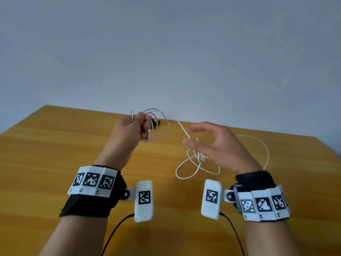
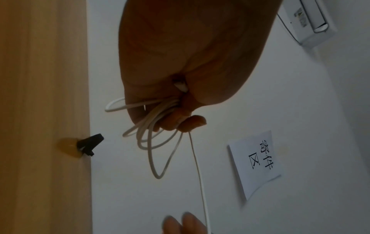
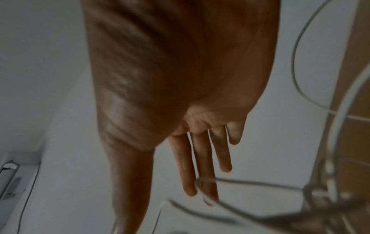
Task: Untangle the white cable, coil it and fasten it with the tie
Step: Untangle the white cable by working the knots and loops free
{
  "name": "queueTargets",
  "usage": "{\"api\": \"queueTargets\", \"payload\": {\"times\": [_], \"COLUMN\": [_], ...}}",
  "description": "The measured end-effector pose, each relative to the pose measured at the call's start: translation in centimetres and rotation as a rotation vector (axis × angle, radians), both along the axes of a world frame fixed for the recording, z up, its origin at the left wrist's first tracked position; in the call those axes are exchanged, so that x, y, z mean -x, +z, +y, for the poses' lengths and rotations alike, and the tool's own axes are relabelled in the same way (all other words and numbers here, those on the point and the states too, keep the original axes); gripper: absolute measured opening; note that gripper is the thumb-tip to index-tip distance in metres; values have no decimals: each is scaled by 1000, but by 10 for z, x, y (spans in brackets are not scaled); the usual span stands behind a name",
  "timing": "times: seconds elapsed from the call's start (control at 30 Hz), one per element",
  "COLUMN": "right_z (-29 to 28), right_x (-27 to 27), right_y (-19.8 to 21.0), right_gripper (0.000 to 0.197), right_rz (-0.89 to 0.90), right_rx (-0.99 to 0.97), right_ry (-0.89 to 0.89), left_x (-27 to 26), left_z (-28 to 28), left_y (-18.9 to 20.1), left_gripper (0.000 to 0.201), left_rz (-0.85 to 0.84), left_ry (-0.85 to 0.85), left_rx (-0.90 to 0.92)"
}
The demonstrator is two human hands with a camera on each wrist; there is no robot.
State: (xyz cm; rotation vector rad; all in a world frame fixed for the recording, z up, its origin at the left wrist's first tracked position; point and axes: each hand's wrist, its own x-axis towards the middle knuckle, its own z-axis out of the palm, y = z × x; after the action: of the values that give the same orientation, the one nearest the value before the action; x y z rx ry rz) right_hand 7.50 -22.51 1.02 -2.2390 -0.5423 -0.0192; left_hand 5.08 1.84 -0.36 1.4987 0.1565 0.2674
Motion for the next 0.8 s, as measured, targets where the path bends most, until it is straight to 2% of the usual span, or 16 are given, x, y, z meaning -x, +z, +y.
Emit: {"api": "queueTargets", "payload": {"times": [0.1,0.23,0.3,0.43,0.6,0.7,0.8], "right_z": [9,6,4,10,20,25,32], "right_x": [-3,-10,-11,-9,-10,-8,-2], "right_y": [-8,-12,-11,-13,-24,-25,-23], "right_gripper": [18,33,34,35,28,23,28], "right_rz": [-24,-115,-182,-192,-134,-90,-8], "right_rx": [91,-7,-75,-117,6,78,101], "right_ry": [19,-106,-169,-176,-111,-60,22], "left_x": [1,3,3,5,8,9,9], "left_z": [-3,0,1,-6,-17,-19,-21], "left_y": [2,7,10,13,13,12,10], "left_gripper": [37,39,45,59,41,31,28], "left_rz": [5,7,27,69,-32,-101,-192], "left_ry": [-46,-114,-191,-365,-431,-460,-459], "left_rx": [68,229,288,375,338,392,413]}}
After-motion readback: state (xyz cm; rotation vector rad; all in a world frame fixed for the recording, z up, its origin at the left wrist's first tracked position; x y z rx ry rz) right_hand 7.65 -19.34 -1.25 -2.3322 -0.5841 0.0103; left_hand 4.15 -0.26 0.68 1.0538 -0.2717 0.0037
